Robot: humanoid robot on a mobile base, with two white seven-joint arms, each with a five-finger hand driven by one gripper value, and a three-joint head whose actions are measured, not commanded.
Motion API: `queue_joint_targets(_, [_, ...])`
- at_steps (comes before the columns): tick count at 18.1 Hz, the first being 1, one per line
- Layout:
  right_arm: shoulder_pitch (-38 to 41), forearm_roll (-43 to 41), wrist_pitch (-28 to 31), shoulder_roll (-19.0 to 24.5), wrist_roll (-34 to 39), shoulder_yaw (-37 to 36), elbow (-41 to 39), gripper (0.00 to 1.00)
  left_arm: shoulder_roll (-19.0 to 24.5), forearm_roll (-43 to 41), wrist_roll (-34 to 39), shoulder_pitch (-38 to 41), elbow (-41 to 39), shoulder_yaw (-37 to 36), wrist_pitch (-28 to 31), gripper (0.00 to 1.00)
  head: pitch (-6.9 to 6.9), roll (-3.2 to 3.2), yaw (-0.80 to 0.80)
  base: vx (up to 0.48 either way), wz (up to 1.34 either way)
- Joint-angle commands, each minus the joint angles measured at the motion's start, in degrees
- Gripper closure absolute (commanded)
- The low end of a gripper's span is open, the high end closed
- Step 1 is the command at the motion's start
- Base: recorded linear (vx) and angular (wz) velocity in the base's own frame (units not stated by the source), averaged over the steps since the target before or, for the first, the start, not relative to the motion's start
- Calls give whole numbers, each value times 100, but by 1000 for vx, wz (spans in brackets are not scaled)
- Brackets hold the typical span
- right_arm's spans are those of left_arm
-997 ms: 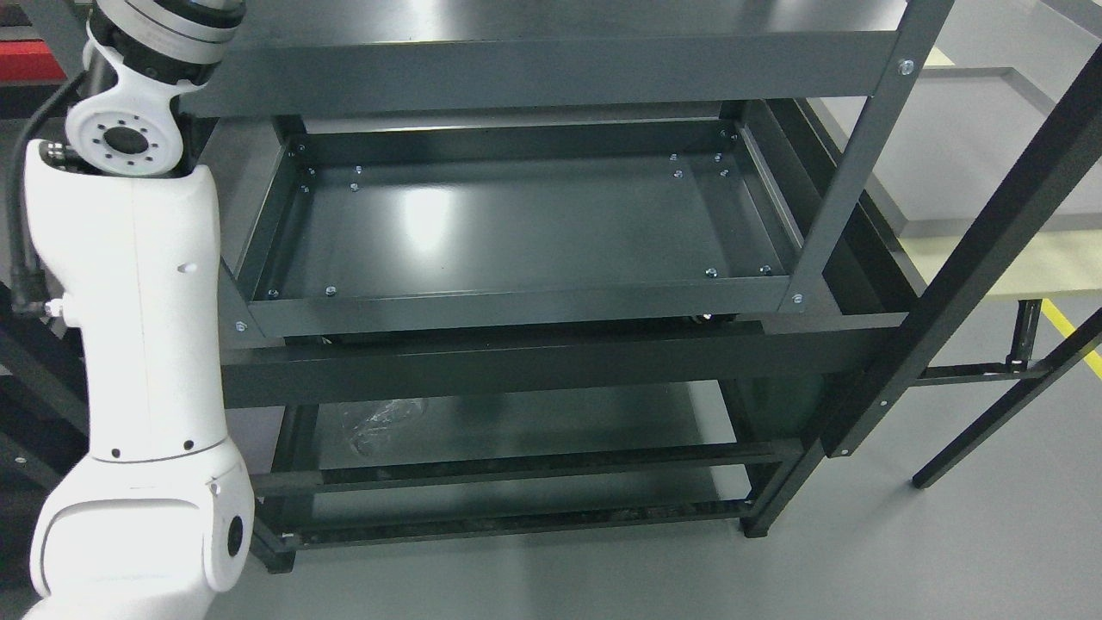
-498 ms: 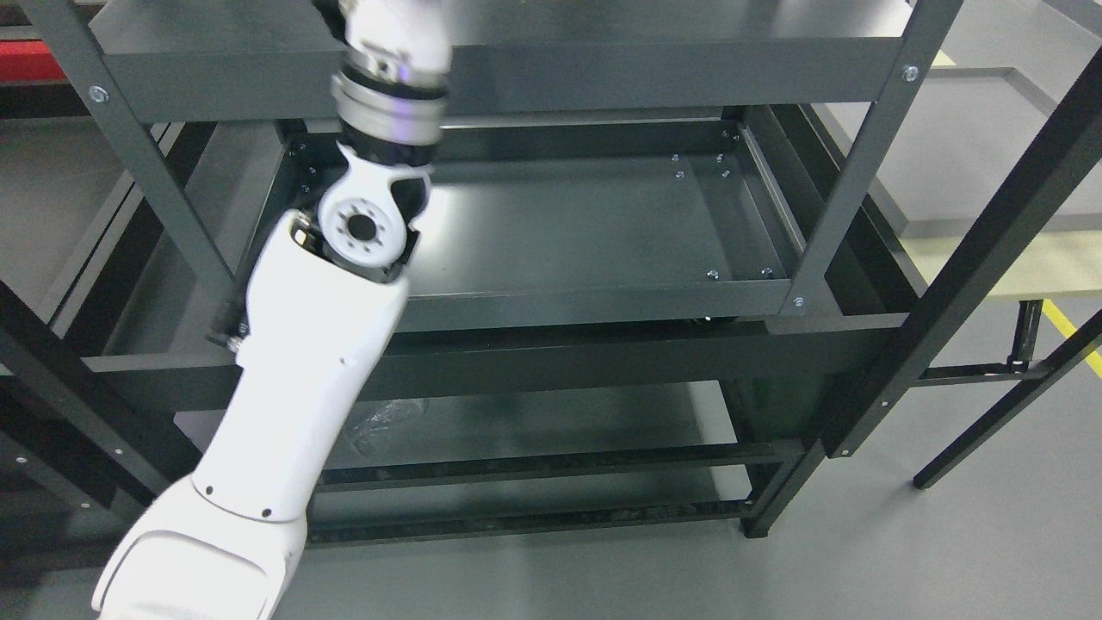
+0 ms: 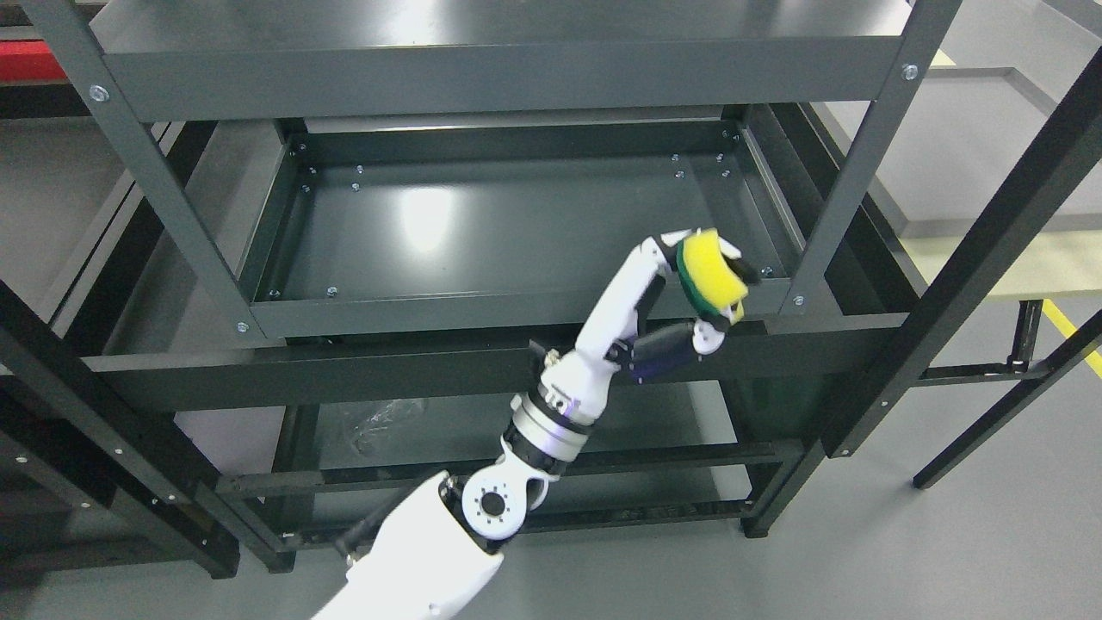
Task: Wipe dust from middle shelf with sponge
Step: 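Withdraw the left hand holding the sponge down from the shelf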
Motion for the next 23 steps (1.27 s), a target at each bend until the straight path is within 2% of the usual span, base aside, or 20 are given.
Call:
queue_joint_targets(1, [-1,0,-4,-100,2,0,-100,0,25,50,4,1378,-208,556,-21,100,0,0,0,0,0])
queue_joint_targets(3, [-1,0,-4,-100,2,0,-100,0,25,50,4,1607,-190,1655,145,100,0,0,0,0,0])
queue_joint_targets(5, [7,0,-4,-100,2,0,-100,0,25,50,-14,1905,-199,2684,566,100,0,0,0,0,0])
queue_joint_targets(8, [-1,0,-4,-100,2,0,-100,0,25,58,-23,2021,-234,3548,883,100,0,0,0,0,0])
queue_joint_targets(10, [-1,0,-4,-100,2,0,-100,0,25,67,-49,2012,-496,4074,1382,100,0,0,0,0,0])
queue_joint_targets(16, [-1,0,-4,-100,2,0,-100,0,25,111,-49,2021,-1507,4393,2439,100,0,0,0,0,0])
queue_joint_targets(23, [-1,0,-4,-100,2,0,-100,0,25,120,-49,2223,-1772,4473,2449,100,0,0,0,0,0])
